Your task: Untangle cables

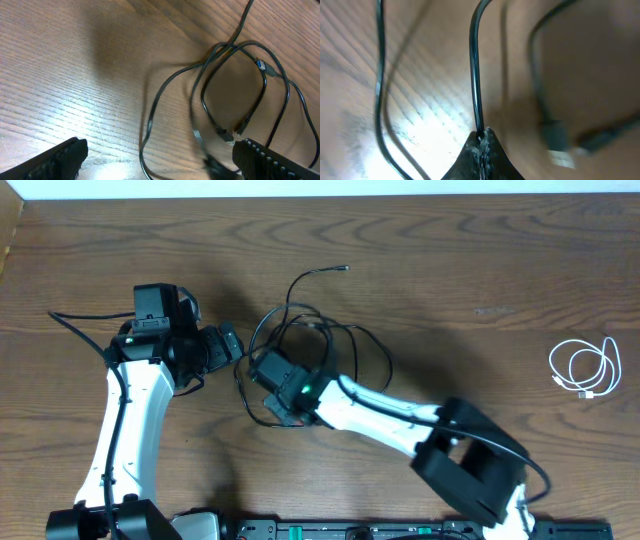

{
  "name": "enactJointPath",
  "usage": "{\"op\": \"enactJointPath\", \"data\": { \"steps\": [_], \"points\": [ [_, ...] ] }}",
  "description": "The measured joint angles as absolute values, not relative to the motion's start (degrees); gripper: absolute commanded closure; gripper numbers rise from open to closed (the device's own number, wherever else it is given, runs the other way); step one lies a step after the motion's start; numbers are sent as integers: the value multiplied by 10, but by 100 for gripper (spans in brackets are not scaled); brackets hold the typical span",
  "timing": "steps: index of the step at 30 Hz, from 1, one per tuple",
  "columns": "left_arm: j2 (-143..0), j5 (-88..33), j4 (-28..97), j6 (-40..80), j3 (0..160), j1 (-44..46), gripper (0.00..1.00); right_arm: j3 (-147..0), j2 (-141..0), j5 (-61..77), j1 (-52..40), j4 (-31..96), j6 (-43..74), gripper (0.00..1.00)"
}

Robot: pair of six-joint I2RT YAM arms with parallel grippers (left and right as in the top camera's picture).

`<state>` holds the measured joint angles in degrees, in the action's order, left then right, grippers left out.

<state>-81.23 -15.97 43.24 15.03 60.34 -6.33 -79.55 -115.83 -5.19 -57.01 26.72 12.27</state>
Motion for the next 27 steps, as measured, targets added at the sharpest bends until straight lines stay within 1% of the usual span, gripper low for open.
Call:
{"op": "enactJointPath", "data": {
  "steps": [4,9,14,21,27],
  "points": [
    [-812,-160,432,150,603,-63,2,-795,-1124,-58,-543,265,123,99],
    [-812,-160,432,150,603,-63,2,-795,-1120,-56,-500,278,123,99],
    [-812,-160,432,150,603,-63,2,-794,-1120,-16,-467,281,123,99],
    [-812,-160,432,150,603,-63,2,-764,-1120,23,-466,268,125,99],
    [-812,-160,432,150,603,-63,2,-717,-1120,61,-465,218,130,99]
  ]
}}
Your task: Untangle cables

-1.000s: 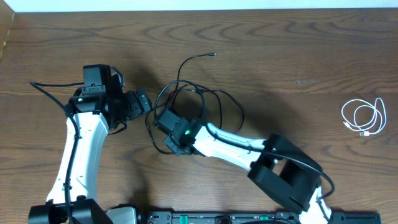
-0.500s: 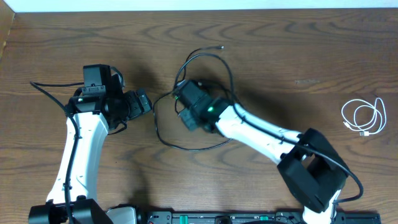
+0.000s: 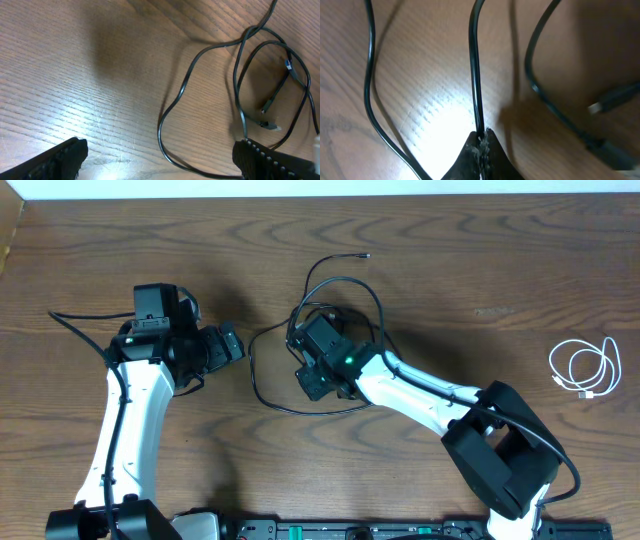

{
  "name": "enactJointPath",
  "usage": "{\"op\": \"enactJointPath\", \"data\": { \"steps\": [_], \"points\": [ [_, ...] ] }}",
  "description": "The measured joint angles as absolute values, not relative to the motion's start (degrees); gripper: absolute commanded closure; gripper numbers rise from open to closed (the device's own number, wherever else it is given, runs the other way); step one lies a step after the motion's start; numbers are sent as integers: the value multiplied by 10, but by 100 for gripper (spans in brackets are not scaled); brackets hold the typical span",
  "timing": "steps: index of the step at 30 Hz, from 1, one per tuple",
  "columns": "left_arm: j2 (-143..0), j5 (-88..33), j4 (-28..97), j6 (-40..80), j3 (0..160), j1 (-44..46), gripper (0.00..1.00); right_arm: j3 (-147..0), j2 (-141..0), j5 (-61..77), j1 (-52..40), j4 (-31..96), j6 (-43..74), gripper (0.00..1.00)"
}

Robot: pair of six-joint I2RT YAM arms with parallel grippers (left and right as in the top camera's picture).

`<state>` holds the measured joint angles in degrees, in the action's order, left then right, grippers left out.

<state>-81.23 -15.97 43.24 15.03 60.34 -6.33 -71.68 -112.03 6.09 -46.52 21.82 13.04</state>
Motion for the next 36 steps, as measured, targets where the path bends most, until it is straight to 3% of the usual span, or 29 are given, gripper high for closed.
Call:
{"op": "enactJointPath", "data": {
  "steps": [13,26,36],
  "points": [
    [-812,-160,432,150,603,-63,2,-636,-1120,131,-437,114,149,99],
    [-812,-160,432,150,603,-63,2,-620,-1120,190,-414,90,155,76],
    [-812,-160,432,150,603,-63,2,-614,-1120,242,-414,72,150,64]
  ]
}}
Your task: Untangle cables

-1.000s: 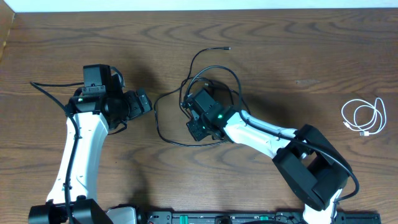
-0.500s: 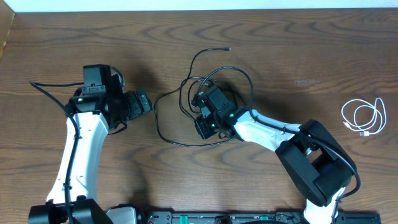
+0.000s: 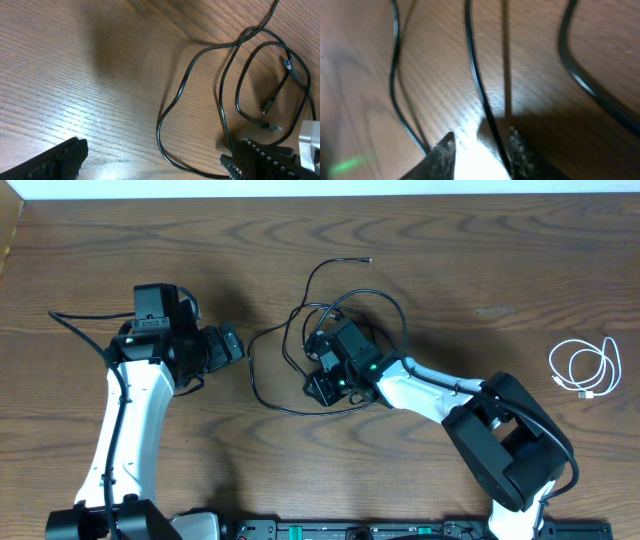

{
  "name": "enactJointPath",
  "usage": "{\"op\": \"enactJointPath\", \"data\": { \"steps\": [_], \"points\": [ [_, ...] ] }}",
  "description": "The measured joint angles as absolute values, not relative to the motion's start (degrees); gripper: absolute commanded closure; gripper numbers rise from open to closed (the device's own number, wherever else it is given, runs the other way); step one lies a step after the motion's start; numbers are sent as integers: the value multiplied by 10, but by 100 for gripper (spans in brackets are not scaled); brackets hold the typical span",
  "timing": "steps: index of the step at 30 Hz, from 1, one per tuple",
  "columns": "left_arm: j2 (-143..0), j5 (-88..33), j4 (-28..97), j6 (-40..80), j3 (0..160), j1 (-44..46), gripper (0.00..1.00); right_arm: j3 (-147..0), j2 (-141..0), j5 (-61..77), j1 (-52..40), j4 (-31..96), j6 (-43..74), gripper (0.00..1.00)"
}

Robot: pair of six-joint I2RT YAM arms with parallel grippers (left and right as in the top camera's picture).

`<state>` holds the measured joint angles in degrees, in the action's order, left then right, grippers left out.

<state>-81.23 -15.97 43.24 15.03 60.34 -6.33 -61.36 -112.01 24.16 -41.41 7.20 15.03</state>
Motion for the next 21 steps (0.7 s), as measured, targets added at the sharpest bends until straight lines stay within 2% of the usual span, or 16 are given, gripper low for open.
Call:
{"op": "enactJointPath", "data": {
  "steps": [4,9,16,21],
  "points": [
    [-812,-160,432,150,603,-63,2,-613,-1120,264,-414,60,144,59],
    [-812,-160,432,150,603,-63,2,-614,-1137,288,-414,38,138,47],
    [-812,-160,433,150,603,-63,2,-628,-1174,345,-413,-18,131,38],
    [-812,-160,433,150,603,-63,2,-635,-1192,394,-403,-44,129,37]
  ]
}}
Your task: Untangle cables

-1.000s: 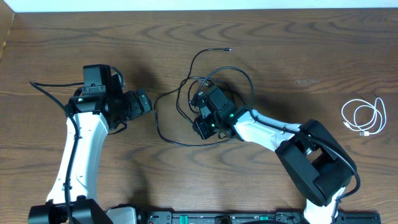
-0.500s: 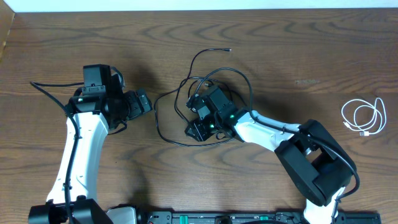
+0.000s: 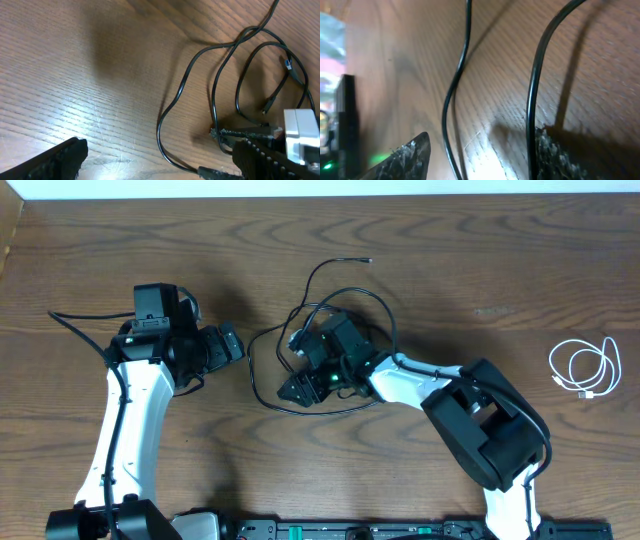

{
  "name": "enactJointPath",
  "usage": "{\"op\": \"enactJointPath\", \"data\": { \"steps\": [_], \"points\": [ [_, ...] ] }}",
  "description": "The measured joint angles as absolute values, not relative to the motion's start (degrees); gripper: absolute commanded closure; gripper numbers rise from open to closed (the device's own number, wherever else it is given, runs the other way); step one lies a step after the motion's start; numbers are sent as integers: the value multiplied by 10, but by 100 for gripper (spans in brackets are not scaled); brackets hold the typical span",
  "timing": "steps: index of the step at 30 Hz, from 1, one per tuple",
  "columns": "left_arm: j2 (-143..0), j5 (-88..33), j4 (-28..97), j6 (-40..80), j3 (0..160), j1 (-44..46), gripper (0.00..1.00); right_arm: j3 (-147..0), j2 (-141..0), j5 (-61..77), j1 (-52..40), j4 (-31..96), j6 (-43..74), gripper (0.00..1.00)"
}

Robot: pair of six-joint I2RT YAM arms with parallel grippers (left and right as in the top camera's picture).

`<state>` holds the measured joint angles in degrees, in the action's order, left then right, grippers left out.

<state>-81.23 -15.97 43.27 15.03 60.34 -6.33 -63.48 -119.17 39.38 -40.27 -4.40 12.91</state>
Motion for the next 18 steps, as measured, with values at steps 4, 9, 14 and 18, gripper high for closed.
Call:
{"op": "enactJointPath", "data": {
  "steps": [4,9,14,18],
  "points": [
    [-812,-160,432,150,603,-63,2,-635,-1198,427,-389,-47,132,31],
    [-812,-160,433,150,603,-63,2,-635,-1213,473,-377,-70,135,32],
    [-812,-160,432,150,603,-63,2,-641,-1240,519,-368,-117,153,36],
    [-812,-160,432,150,603,-63,2,-651,-1261,542,-364,-139,184,40]
  ]
}}
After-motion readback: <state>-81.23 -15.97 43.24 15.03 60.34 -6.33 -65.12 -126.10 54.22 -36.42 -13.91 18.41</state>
